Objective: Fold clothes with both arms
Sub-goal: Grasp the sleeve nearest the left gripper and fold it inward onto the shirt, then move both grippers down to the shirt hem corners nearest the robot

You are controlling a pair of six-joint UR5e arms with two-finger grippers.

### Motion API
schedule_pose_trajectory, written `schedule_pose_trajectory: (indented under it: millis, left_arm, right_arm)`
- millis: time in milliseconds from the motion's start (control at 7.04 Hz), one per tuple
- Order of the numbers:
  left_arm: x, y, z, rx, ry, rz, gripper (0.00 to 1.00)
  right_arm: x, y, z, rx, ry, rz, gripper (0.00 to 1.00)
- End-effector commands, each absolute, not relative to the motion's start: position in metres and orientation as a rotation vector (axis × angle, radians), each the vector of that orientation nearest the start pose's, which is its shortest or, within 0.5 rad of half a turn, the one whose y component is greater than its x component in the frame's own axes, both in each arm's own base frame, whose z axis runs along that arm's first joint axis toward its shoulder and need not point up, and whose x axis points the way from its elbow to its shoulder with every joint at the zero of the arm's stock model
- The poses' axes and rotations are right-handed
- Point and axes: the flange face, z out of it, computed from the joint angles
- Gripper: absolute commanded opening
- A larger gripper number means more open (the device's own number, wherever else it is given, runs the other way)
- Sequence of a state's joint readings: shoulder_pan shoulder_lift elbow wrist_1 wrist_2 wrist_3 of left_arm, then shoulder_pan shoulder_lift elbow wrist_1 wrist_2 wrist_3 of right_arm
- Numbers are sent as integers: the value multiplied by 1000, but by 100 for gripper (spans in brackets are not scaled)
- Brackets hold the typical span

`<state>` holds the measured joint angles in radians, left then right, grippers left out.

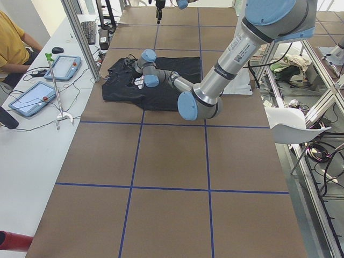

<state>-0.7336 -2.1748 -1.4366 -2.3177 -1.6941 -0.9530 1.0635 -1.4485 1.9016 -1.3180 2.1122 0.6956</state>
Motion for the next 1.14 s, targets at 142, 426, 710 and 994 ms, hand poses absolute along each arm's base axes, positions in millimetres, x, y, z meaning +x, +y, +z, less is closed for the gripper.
schedule_pose_trajectory:
  millis: [142,426,710,994]
  left_arm:
    - [393,-481,275,601,1179,120,100]
    - [378,-414,320,525,1166,160,100]
    - [385,-349,357,482,1109,116,100]
    - [422,-289,380,403,1087,76,100]
  right_arm:
    - [-285,-420,353,268,-855,82,100]
    - [-328,-346,348,277,-902,126,100]
    - [-340,-281,389,288,-911,128,100]
    - [-341,-267,403,296,-873,122,100]
